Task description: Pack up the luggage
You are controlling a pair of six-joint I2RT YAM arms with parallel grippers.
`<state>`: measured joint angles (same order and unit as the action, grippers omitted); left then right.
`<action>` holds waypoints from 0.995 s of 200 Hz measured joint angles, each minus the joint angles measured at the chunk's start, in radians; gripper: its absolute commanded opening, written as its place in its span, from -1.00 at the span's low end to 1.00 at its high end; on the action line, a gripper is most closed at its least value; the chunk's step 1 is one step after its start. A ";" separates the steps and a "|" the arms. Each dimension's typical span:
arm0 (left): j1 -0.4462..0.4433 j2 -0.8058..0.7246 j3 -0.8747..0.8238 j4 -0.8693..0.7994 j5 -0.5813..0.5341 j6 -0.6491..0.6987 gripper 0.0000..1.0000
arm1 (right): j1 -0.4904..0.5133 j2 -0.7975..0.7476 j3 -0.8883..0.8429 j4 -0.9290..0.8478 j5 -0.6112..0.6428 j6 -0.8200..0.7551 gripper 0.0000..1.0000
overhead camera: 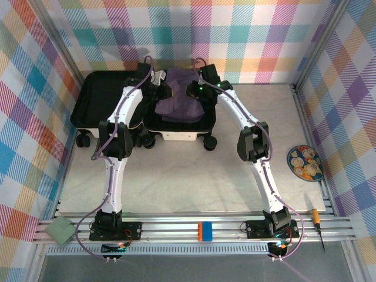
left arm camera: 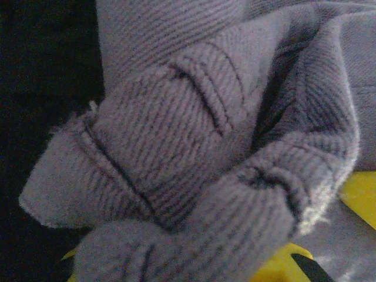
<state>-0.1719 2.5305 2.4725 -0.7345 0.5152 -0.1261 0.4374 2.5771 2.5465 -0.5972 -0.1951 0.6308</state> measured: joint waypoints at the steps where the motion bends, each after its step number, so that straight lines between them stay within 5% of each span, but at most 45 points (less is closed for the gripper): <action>1: 0.000 0.002 0.000 0.002 0.000 0.001 -0.46 | 0.000 0.003 0.001 0.001 0.000 0.001 -0.57; 18: 0.008 0.036 0.002 0.037 -0.002 -0.016 0.25 | -0.008 0.062 0.034 0.015 -0.002 0.015 -0.22; 34: 0.012 0.050 0.005 0.065 -0.013 -0.029 0.46 | -0.018 0.083 0.036 0.017 0.000 0.025 0.04; 76: 0.031 0.044 0.026 0.105 -0.098 -0.042 0.54 | -0.032 0.085 0.048 0.011 0.005 0.013 0.40; 135: 0.037 -0.051 0.026 0.100 -0.230 -0.044 0.54 | -0.032 0.062 0.045 -0.034 0.030 -0.043 0.47; 199: 0.017 -0.212 -0.047 0.130 -0.237 -0.043 0.52 | -0.029 -0.207 -0.169 -0.015 0.066 -0.098 0.53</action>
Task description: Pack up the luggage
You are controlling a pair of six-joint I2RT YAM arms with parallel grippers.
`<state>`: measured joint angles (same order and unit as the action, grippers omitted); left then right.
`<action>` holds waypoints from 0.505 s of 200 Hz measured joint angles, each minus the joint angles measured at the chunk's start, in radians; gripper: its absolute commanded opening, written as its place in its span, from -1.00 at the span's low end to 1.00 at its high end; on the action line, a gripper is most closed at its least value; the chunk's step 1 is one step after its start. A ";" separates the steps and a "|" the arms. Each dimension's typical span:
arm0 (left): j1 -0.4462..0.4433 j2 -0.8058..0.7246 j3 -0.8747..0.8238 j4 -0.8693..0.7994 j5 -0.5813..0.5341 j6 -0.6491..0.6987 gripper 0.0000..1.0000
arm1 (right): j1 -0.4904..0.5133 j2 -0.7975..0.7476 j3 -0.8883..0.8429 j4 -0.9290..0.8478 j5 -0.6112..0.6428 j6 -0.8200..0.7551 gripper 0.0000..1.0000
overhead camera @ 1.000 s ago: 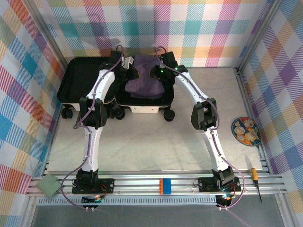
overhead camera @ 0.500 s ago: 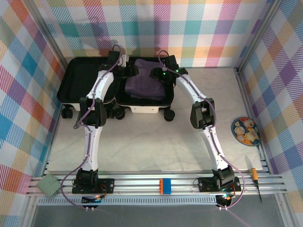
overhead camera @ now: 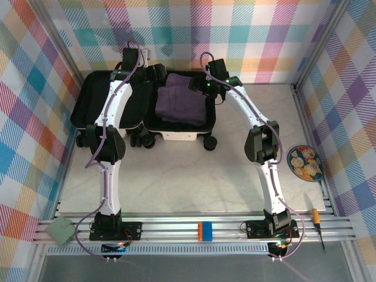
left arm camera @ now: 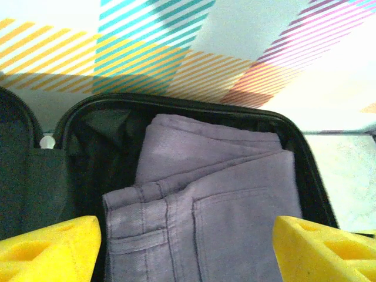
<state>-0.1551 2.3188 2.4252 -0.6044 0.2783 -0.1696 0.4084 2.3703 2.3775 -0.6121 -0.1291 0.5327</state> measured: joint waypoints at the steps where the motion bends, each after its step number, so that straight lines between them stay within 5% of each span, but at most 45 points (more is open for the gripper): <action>1: -0.001 0.000 -0.001 0.001 0.000 0.000 0.52 | 0.000 -0.002 -0.001 0.001 0.001 0.000 0.53; 101: -0.089 0.024 -0.123 0.076 0.006 -0.044 0.49 | 0.005 0.011 -0.026 0.064 -0.042 -0.023 0.50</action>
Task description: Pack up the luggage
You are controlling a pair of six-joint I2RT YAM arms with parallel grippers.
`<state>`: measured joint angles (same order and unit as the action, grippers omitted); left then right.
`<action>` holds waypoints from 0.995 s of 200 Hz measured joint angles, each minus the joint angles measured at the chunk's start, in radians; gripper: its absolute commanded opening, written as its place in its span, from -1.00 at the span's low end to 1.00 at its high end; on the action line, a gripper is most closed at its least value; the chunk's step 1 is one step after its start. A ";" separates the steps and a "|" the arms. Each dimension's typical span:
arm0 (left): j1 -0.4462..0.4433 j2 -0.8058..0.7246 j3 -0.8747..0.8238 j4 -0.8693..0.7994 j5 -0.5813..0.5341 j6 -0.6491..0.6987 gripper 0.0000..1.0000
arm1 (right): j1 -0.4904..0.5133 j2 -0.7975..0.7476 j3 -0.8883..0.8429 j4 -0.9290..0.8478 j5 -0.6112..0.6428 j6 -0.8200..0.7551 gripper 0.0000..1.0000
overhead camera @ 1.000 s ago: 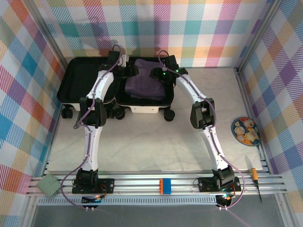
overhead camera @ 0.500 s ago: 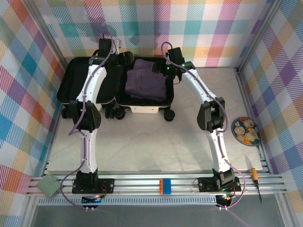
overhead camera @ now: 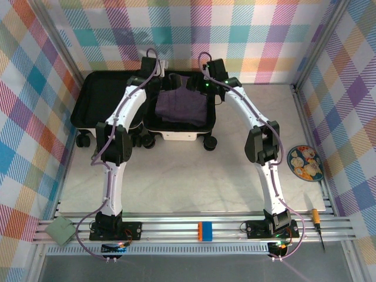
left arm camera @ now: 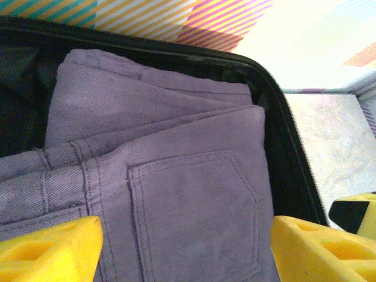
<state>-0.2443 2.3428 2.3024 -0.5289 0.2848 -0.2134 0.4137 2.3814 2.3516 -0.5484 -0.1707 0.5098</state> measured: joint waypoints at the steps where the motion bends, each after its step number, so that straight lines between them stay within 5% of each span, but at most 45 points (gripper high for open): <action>1: 0.000 0.002 -0.001 0.003 -0.001 -0.001 0.49 | 0.000 0.002 0.000 0.001 0.000 0.000 0.50; 108: 0.001 0.127 -0.045 0.030 -0.045 -0.060 0.46 | -0.008 0.098 -0.014 0.031 -0.038 0.028 0.49; 199: 0.038 -0.370 -0.350 -0.001 -0.235 -0.051 0.54 | -0.009 0.064 -0.096 0.037 -0.048 -0.016 0.49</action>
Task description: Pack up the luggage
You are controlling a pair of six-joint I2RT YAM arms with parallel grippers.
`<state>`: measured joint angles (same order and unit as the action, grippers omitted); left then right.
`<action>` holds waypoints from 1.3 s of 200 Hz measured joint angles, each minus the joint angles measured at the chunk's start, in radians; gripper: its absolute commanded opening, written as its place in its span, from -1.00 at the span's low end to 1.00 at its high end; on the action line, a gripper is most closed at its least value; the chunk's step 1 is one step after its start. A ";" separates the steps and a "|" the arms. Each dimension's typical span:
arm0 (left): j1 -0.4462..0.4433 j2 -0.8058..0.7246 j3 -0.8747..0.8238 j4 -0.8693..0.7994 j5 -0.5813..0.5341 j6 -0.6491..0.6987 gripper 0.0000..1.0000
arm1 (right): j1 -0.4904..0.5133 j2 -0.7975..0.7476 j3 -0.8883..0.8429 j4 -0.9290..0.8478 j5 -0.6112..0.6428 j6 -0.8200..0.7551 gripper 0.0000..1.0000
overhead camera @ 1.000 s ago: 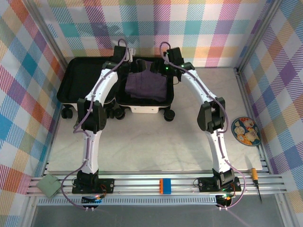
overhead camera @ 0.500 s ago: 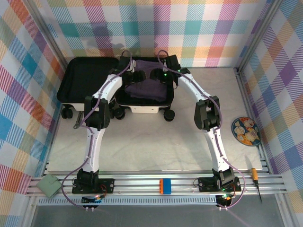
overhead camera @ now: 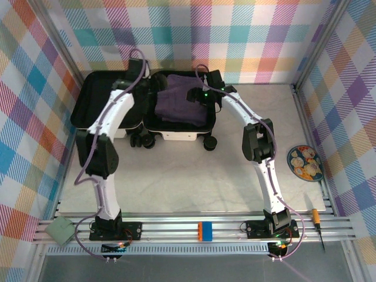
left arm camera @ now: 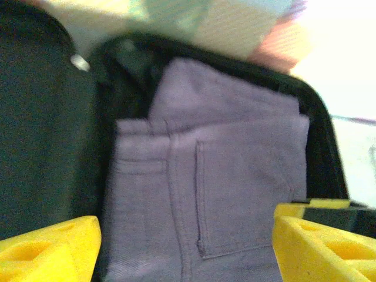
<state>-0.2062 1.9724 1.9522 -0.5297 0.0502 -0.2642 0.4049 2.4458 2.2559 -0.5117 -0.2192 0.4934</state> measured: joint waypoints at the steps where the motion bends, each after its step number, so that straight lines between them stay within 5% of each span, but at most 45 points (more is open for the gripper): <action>1: 0.002 -0.005 -0.002 0.000 -0.002 0.000 0.54 | 0.000 -0.002 -0.002 0.000 0.000 -0.001 0.49; 65: 0.271 -0.146 -0.130 -0.159 -0.202 0.058 0.48 | 0.000 -0.211 -0.248 0.056 0.030 -0.069 0.50; 126: 0.493 -0.086 -0.132 -0.173 -0.220 0.137 0.38 | -0.031 -0.382 -0.452 0.128 0.038 -0.138 0.51; 260: 0.530 0.229 0.066 -0.101 -0.338 0.281 0.27 | -0.075 -0.553 -0.777 0.261 0.024 -0.155 0.52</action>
<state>0.3237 2.2017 2.0178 -0.6312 -0.2878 0.0166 0.3302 1.8931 1.4792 -0.2508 -0.1951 0.3382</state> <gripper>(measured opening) 0.647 0.757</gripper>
